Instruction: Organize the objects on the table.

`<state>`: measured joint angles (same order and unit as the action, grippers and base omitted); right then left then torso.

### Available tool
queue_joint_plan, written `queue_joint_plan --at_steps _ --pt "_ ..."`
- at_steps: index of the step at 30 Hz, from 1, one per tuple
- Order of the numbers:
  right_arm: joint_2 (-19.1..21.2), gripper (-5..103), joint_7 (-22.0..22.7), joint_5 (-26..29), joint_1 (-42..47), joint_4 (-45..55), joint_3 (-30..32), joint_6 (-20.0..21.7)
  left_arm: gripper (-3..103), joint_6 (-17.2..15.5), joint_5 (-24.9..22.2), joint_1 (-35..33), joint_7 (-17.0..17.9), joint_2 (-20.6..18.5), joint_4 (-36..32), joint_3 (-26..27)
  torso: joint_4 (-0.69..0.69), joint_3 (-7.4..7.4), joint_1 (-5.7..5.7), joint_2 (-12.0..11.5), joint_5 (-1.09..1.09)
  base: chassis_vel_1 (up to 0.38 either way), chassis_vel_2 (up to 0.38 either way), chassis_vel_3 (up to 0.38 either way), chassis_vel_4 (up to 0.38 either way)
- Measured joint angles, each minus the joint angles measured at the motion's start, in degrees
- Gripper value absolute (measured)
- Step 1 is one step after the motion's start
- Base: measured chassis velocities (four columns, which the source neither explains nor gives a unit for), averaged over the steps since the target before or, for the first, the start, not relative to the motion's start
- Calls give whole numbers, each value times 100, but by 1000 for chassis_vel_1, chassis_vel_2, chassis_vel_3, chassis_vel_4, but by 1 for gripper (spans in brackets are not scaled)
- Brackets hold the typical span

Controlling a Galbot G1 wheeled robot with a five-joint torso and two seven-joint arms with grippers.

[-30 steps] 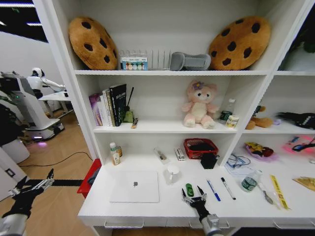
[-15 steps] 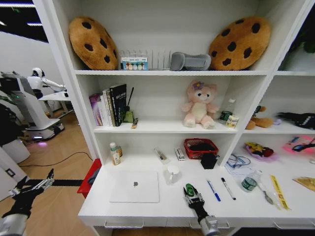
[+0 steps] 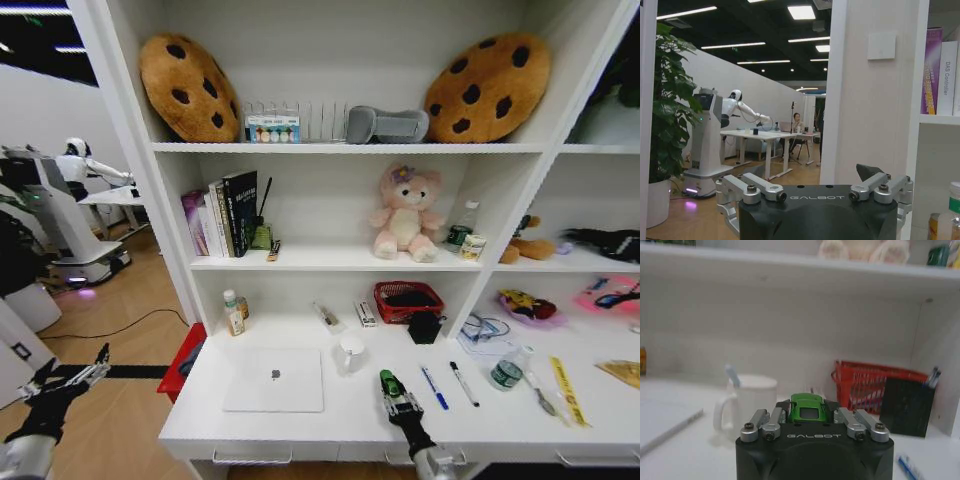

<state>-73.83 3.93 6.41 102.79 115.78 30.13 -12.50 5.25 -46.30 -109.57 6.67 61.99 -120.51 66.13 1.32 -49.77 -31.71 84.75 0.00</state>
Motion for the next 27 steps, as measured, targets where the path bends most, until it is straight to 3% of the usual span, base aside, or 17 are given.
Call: queue_joint_plan --at_steps 5,7,8,9,12,14,16,18,22,23,27 --pt "233 36 122 318 140 1032 232 344 100 0 0 0 0 0 0 0 -1 0 0 0 0 0 0 0 0" --pt "712 36 204 966 -11 1610 472 769 100 -1 0 0 0 0 0 0 -1 0 0 0 0 0 0 0 0" --pt "712 36 204 966 -11 1610 472 769 100 -1 0 0 0 0 0 0 -1 0 0 0 0 0 0 0 0" --pt "1089 36 267 1538 -166 1817 577 1065 100 -1 0 -1 -1 -1 0 -1 -1 0 0 0 1 0 0 0 0" --pt "1434 36 333 1947 -360 1893 649 1288 100 -1 0 0 -1 -1 -1 -1 -1 0 0 0 0 0 0 0 0" --pt "2174 36 445 2608 -960 1867 912 1592 100 -1 0 0 -1 -1 -1 -1 -4 -1 0 -1 2 0 0 0 0" --pt "2402 36 467 2821 -1123 1843 1021 1647 100 -1 0 -1 0 -1 0 -1 -4 -1 0 0 1 0 0 0 0" --pt "2924 36 526 3398 -1586 1763 1093 1780 100 -1 0 0 -1 -1 -1 -1 -1 -1 0 -1 1 0 0 0 0" --pt "3335 36 539 3797 -2014 1663 1017 1881 100 -1 0 0 0 -1 -1 -1 -3 -1 0 -1 0 0 0 0 0" --pt "3528 36 566 4112 -2269 1584 970 1957 100 -1 0 0 0 -1 -1 -1 -3 -1 0 0 0 0 0 0 0" --pt "3756 36 608 4588 -2760 1346 770 2067 100 -1 0 0 0 -1 -1 -1 0 -1 0 0 1 0 0 0 0"
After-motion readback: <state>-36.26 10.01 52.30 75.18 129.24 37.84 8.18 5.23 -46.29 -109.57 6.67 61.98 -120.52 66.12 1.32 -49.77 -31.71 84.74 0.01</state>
